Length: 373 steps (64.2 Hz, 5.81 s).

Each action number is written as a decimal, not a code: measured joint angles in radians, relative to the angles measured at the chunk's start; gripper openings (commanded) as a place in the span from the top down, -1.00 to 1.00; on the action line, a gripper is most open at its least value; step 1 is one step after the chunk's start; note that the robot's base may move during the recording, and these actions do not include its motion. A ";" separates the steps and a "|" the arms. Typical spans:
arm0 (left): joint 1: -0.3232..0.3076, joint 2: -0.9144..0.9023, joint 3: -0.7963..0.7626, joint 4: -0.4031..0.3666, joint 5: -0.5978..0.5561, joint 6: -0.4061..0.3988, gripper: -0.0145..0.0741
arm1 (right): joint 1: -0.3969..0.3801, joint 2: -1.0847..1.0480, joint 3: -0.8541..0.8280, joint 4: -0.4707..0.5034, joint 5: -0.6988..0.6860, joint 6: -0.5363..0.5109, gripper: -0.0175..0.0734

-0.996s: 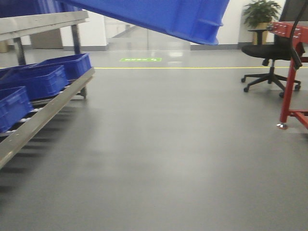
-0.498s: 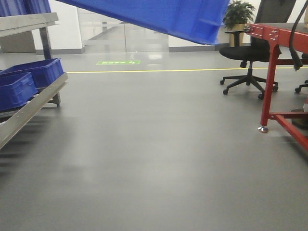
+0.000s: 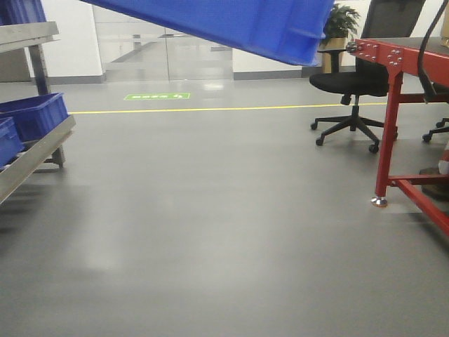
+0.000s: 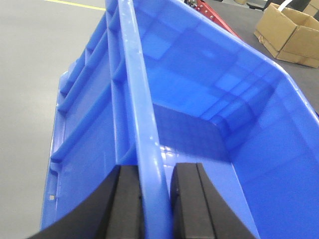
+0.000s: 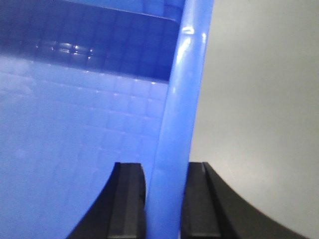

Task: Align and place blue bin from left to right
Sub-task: 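Drive across the floor carrying the bin in both grippers, then drive up to the second rack of blue bins holding the bin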

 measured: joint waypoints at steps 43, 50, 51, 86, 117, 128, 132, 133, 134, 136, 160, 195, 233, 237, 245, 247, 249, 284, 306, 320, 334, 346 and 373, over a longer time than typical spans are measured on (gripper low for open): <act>0.000 0.000 0.000 0.000 -0.001 0.000 0.92 | 0.000 0.000 0.000 0.000 0.000 0.000 0.95; 0.000 0.000 0.000 0.000 -0.001 0.000 0.92 | 0.000 0.000 0.000 0.000 0.000 0.000 0.95; 0.000 0.000 0.000 0.000 -0.001 0.000 0.92 | 0.000 0.000 0.000 0.000 0.000 0.000 0.95; 0.000 0.000 0.000 -0.002 -0.002 0.000 0.92 | 0.000 0.000 0.000 0.000 0.000 0.000 0.95; 0.000 0.000 0.000 -0.002 -0.005 0.000 0.92 | 0.000 0.000 0.000 0.000 0.000 0.000 0.95; 0.000 0.000 0.000 -0.002 -0.005 0.000 0.92 | 0.000 0.000 0.000 0.000 0.000 0.000 0.95; 0.000 0.000 0.000 -0.002 -0.007 0.000 0.92 | 0.000 0.000 0.000 0.000 0.000 0.000 0.95; 0.000 0.000 0.000 -0.002 -0.007 0.000 0.92 | 0.000 0.000 0.000 0.000 -0.001 0.000 0.95; 0.000 0.000 0.000 -0.002 -0.007 0.000 0.92 | 0.000 0.000 0.000 0.000 -0.001 0.000 0.95; 0.000 0.000 0.000 -0.002 -0.007 0.000 0.92 | 0.000 0.000 0.000 0.000 -0.001 0.000 0.95; 0.000 0.000 0.000 -0.002 -0.007 0.000 0.92 | 0.000 0.000 0.000 0.000 -0.001 0.000 0.95; 0.000 0.015 0.000 -0.004 -0.014 0.000 0.92 | -0.002 0.000 0.000 -0.008 -0.001 0.000 0.95; 0.000 0.122 0.000 -0.002 -0.114 0.016 0.92 | -0.012 0.002 0.000 -0.027 -0.018 0.001 0.95; 0.000 0.130 0.000 -0.002 -0.116 0.016 0.92 | -0.012 0.005 0.000 -0.029 -0.018 0.003 0.95; 0.004 0.140 0.000 -0.002 -0.117 0.018 0.92 | -0.012 0.005 0.000 -0.029 -0.018 0.003 0.95; 0.004 0.140 0.000 -0.002 -0.116 0.018 0.92 | -0.012 0.007 0.000 -0.029 -0.018 0.003 0.95; 0.004 0.140 0.000 -0.002 -0.116 0.018 0.92 | -0.012 0.007 0.000 -0.029 -0.018 0.003 0.95; 0.004 0.140 0.000 -0.003 -0.130 0.024 0.92 | -0.012 0.009 0.000 -0.029 -0.020 0.003 0.95; 0.004 0.140 0.000 -0.003 -0.134 0.025 0.92 | -0.012 0.009 0.000 -0.029 -0.024 0.003 0.95; 0.004 0.140 0.000 -0.003 -0.134 0.025 0.92 | -0.012 0.009 0.000 -0.029 -0.024 0.001 0.95; 0.004 0.140 0.000 -0.003 -0.134 0.026 0.92 | -0.012 0.009 0.000 -0.029 -0.024 0.001 0.95; 0.004 0.140 0.000 -0.003 -0.134 0.026 0.92 | -0.012 0.009 0.000 -0.029 -0.024 0.001 0.95; 0.004 0.140 0.000 -0.003 -0.134 0.026 0.92 | -0.012 0.009 0.000 -0.029 -0.024 0.001 0.95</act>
